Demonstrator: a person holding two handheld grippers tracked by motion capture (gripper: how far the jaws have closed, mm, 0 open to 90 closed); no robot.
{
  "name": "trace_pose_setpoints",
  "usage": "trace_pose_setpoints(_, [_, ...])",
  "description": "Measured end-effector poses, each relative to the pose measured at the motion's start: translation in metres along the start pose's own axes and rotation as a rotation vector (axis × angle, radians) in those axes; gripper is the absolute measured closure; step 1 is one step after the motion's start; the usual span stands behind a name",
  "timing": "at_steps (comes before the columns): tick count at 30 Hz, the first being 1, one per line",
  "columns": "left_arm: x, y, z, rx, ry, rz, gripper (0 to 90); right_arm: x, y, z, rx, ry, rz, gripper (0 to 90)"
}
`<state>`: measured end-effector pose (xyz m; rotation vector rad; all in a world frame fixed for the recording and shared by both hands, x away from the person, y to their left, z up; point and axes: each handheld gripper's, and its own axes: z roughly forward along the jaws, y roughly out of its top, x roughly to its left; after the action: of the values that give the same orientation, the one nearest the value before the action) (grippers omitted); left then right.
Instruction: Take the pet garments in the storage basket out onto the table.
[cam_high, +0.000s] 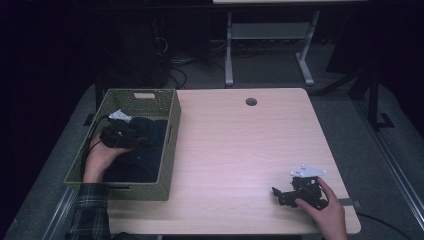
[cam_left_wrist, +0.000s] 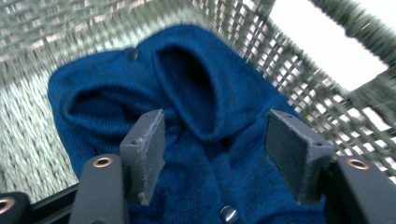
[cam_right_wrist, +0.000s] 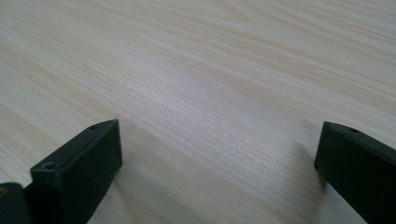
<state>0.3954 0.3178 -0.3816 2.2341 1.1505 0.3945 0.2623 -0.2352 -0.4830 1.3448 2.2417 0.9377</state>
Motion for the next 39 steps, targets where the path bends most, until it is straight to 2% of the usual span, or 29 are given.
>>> trace_pose_setpoints(5, [0.001,-0.003,0.013,0.058,0.002,-0.004,36.0,0.0,0.0,0.0,0.0,0.0,0.0,0.4])
trace_pose_setpoints(9, [0.002,-0.005,0.019,0.095,0.035,0.005,34.8,0.0,0.0,0.0,0.0,0.0,0.0,0.5])
trace_pose_setpoints(16, [0.002,-0.009,0.031,0.166,0.034,0.002,33.4,0.0,0.0,0.0,0.0,0.0,0.0,0.5])
trace_pose_setpoints(20, [0.002,-0.012,0.038,0.2,0.053,0.004,32.9,0.0,0.0,0.0,0.0,0.0,0.0,0.4])
trace_pose_setpoints(27, [0.004,-0.016,0.044,0.243,0.026,-0.029,33.8,0.0,0.0,0.0,0.0,0.0,0.0,0.5])
trace_pose_setpoints(31, [0.004,-0.017,0.046,0.274,0.006,-0.04,42.3,0.0,0.0,0.0,0.0,0.0,0.0,0.5])
trace_pose_setpoints(33, [0.004,-0.017,0.046,0.28,-0.031,-0.05,55.3,0.0,0.0,0.0,0.0,0.0,0.0,0.5])
trace_pose_setpoints(36, [0.001,-0.015,0.046,0.295,-0.027,-0.046,71.9,0.0,0.0,0.0,0.0,0.0,0.0,0.5])
trace_pose_setpoints(39, [0.003,-0.014,0.044,0.297,-0.037,-0.067,74.6,0.0,0.0,0.0,0.0,0.0,0.0,0.4])
